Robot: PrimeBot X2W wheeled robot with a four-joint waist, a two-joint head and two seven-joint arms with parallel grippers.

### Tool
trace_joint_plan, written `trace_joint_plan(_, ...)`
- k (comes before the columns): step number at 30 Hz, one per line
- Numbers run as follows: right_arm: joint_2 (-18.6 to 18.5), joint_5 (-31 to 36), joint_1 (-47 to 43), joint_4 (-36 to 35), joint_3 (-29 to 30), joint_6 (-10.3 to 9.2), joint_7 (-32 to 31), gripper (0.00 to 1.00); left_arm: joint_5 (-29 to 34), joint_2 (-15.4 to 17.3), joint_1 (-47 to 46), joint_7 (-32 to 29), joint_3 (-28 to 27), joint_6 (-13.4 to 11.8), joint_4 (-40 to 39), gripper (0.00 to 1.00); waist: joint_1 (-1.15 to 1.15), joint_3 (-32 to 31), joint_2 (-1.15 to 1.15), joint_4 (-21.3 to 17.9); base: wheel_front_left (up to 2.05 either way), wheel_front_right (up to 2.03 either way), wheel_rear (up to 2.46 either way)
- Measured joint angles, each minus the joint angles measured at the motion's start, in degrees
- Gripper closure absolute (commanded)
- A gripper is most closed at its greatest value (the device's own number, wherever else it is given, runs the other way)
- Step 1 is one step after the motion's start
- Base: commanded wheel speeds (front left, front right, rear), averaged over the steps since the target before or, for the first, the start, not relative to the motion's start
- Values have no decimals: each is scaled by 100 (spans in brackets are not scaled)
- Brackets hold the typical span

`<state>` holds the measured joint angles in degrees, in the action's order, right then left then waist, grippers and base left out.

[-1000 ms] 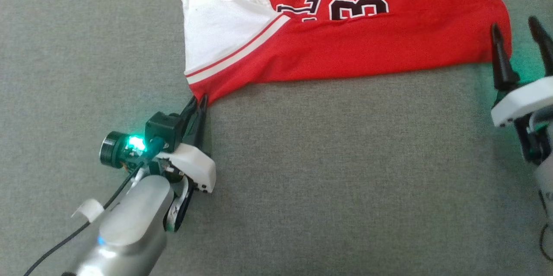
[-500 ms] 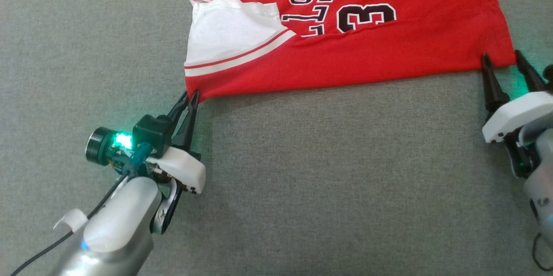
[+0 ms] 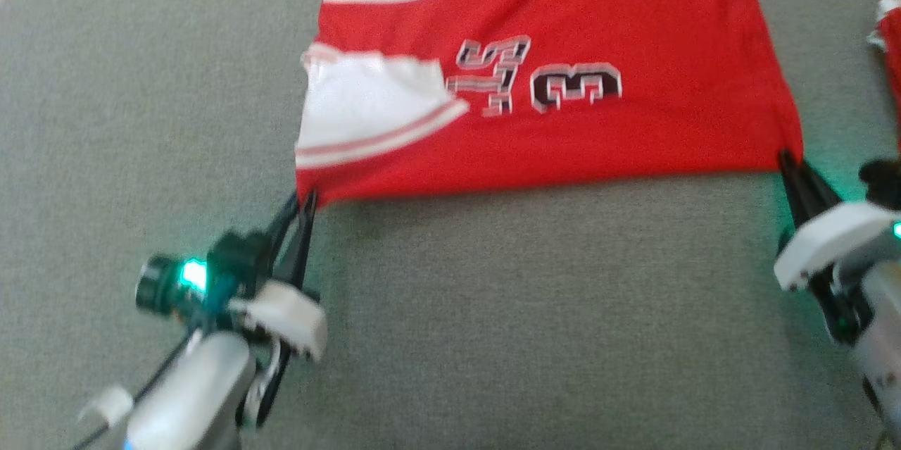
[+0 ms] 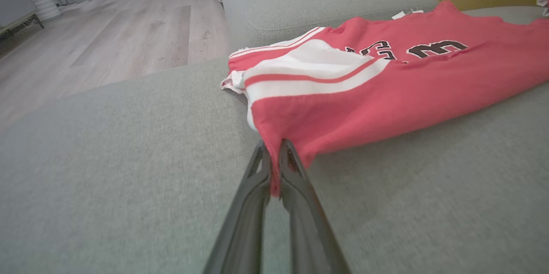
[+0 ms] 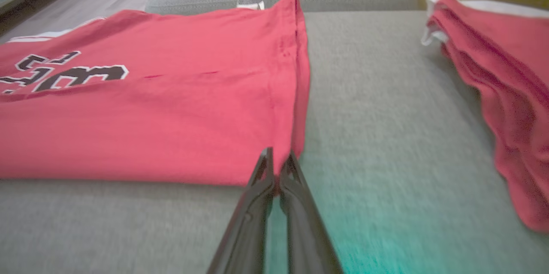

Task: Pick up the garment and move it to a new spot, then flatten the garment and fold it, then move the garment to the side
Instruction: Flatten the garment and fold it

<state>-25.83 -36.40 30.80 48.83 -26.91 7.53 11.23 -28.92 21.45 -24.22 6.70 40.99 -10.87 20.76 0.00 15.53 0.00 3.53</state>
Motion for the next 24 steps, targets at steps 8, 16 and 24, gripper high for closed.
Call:
trace_joint_plan(8, -416, -298, -858, -576, -252, 1, 15, 100, -143, 392, 1207, -67, 88, -307, -828, 100, -1, -377, 0, -127, 0, 0, 0)
trace_joint_plan(16, -622, -439, -1716, -1120, -48, 0, 34, 100, -203, 561, 1894, -242, 192, -577, -1458, 100, -1, -529, 0, -125, 0, 0, 0)
trace_joint_plan(24, -650, -443, -2204, -1741, 269, 0, -181, 24, -225, 570, 1874, -234, 229, -577, -1417, 100, 0, -429, 0, -154, 0, 0, 0)
